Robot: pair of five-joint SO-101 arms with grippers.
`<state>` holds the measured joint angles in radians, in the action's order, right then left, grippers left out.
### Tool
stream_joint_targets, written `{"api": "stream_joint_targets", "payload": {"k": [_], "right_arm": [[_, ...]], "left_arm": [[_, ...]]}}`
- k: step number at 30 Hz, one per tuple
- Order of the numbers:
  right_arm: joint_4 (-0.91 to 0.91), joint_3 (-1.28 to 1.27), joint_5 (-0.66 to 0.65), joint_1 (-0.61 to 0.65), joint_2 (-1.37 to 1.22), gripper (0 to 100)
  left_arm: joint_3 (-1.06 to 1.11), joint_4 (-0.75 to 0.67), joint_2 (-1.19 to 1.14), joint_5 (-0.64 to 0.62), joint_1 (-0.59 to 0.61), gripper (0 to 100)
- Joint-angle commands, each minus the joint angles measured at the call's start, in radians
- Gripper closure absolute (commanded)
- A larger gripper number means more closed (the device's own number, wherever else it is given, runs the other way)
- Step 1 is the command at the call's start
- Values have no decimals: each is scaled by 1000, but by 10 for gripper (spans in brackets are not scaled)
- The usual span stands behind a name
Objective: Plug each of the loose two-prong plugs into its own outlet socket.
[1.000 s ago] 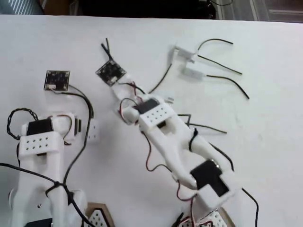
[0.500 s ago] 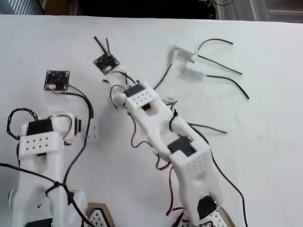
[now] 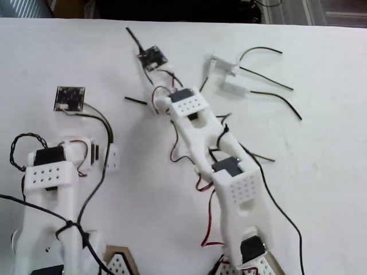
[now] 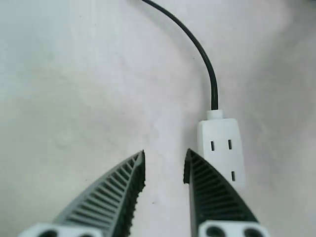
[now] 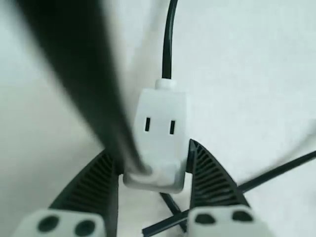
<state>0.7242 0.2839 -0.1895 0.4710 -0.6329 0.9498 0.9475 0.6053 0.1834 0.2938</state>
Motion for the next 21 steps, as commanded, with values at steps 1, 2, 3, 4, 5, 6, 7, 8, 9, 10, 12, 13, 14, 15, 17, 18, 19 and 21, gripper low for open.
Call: {"api": "stream_joint_targets", "payload": {"k": [1,2,3,4,5,6,7,8,9,10,12,13,14,15,17,18,19,21], "right_arm": [[-24,55,0,-61,110,980],[-42,58,0,-81,104,980],[-59,61,0,-102,94,980],[-76,61,0,-124,84,980],[-93,61,-2,-142,73,980],[-99,61,-2,-160,62,978],[-101,61,-2,-174,58,977],[-99,61,-2,-185,56,970],[-91,61,-3,-191,54,947],[-68,61,-3,-196,56,909],[-7,63,-3,-197,79,809],[30,63,-3,-196,99,762],[71,63,-3,-193,124,721],[113,63,-3,-191,151,691],[189,63,-3,-191,216,680],[226,61,-3,-191,251,681],[266,61,-2,-191,283,687],[351,61,-2,-191,338,707]], "left_arm": [[0,-20,31,-2,12,858],[0,-20,31,-2,12,858],[0,-20,31,-2,12,858],[0,-20,31,-2,12,858],[0,-20,31,-2,12,858],[0,-20,31,-2,12,858],[0,-20,31,-2,12,858],[0,-20,31,-2,12,858],[0,-20,31,-2,12,858],[0,-20,31,-2,12,858],[0,-20,31,-2,12,858],[0,-20,31,-2,12,858],[0,-20,31,-2,12,858],[0,-20,31,-2,12,858],[0,-20,31,-2,12,858],[0,-20,31,-2,12,858],[0,-20,31,-2,12,858],[0,-20,31,-2,12,858]]}}
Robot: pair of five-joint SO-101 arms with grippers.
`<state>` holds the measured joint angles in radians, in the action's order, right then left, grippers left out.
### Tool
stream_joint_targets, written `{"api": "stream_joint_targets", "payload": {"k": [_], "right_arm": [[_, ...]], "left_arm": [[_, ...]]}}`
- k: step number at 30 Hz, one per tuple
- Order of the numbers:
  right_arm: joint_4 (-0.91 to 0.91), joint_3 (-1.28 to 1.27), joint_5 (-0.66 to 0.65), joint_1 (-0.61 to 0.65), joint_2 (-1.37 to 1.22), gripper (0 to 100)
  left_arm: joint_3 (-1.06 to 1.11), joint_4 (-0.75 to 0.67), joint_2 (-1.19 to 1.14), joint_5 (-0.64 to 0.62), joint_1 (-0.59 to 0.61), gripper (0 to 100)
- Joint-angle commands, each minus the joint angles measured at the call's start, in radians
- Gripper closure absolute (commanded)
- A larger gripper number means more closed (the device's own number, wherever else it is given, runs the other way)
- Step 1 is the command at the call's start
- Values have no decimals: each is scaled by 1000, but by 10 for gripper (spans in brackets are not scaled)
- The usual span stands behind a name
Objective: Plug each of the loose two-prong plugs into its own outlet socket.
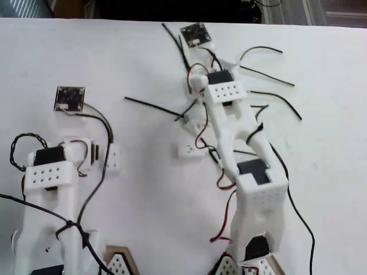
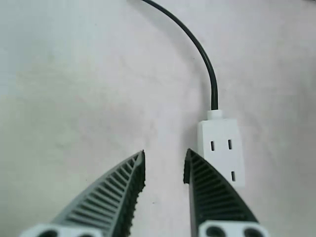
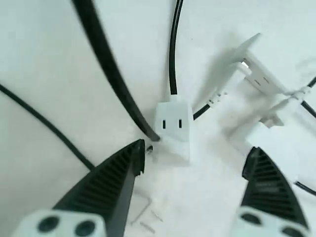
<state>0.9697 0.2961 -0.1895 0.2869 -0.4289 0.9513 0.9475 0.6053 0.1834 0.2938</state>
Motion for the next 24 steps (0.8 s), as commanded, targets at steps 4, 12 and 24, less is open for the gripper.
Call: {"api": "stream_joint_targets", "payload": {"k": [4,12,24], "right_arm": [[254,43,0,4,200,751],[475,-2,-63,65,180,757],[458,74,-143,64,-88,757]], "left_arm": [[-2,-20,31,-2,12,858],[-2,-18,31,-2,12,858],[-2,-15,31,-2,12,858]]}}
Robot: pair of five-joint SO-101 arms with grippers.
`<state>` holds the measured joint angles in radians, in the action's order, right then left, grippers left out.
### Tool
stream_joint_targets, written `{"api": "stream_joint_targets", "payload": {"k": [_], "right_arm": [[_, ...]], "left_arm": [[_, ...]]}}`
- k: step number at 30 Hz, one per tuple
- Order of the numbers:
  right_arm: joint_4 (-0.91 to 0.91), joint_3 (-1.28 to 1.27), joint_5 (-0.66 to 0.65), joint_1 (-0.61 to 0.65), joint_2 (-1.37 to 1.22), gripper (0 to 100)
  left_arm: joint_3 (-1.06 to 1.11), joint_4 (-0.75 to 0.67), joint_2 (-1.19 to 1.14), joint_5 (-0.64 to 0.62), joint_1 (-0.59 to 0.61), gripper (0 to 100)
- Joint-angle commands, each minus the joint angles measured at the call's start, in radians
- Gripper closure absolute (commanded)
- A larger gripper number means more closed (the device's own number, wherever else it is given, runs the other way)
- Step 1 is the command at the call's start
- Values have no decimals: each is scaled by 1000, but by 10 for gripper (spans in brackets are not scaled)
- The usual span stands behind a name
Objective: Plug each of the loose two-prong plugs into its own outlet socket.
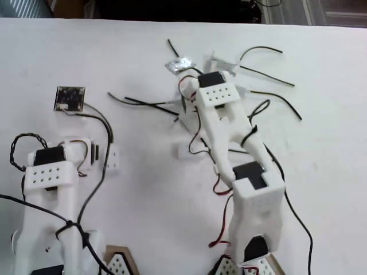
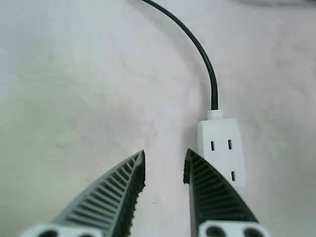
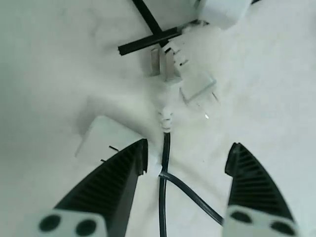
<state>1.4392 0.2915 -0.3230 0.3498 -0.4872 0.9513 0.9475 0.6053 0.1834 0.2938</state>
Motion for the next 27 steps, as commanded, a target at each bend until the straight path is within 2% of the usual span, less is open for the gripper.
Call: {"api": "stream_joint_targets", "payload": {"k": [1,8,15,27], "right_arm": [[-16,101,-9,-7,-56,757],[13,267,-11,-21,-223,758],[19,393,-11,-27,-272,756],[19,420,-94,21,-400,758]], "left_arm": [[-2,-15,31,-2,12,858],[-2,-14,31,-2,12,858],[-2,-14,31,-2,12,858],[-2,-14,31,-2,12,858]]}}
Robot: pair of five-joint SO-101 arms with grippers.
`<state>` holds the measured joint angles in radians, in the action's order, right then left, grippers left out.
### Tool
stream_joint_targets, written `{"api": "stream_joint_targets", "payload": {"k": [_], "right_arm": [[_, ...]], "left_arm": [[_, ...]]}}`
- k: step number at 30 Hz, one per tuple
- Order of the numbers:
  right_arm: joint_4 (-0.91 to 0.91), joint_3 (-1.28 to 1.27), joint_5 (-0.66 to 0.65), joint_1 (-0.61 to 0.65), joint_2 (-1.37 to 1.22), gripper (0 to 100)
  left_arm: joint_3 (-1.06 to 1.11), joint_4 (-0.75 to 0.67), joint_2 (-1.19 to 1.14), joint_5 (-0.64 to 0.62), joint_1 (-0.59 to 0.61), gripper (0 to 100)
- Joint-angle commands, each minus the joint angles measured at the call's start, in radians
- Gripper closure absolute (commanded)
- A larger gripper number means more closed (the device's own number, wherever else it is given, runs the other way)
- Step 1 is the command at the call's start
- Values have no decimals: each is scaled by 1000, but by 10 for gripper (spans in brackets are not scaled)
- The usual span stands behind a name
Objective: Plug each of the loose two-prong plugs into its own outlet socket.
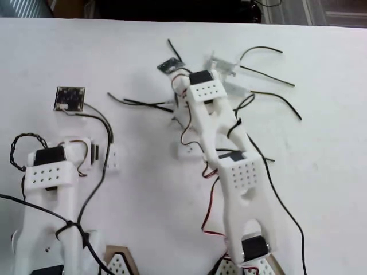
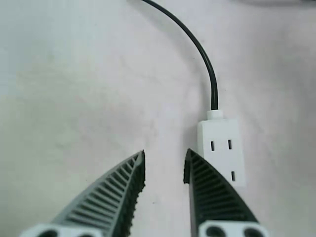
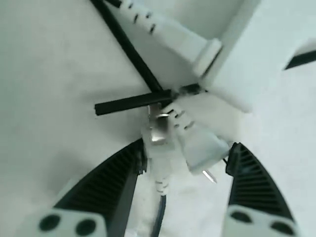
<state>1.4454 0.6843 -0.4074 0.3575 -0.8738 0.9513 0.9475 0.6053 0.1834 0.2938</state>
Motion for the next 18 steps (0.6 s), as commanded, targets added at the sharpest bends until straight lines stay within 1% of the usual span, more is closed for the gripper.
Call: {"api": "stream_joint_targets", "payload": {"k": [1,4,10,12,18], "right_arm": [[15,28,-11,16,-19,759],[53,28,-11,19,-19,797],[113,29,-11,21,-18,958],[131,31,-11,19,-16,974],[223,29,-11,30,71,974]], "left_arm": [[-2,-14,31,-2,12,858],[-2,-14,31,-2,12,858],[-2,-15,31,-2,12,858],[-2,-15,31,-2,12,858],[-2,-17,31,-2,12,858]]}}
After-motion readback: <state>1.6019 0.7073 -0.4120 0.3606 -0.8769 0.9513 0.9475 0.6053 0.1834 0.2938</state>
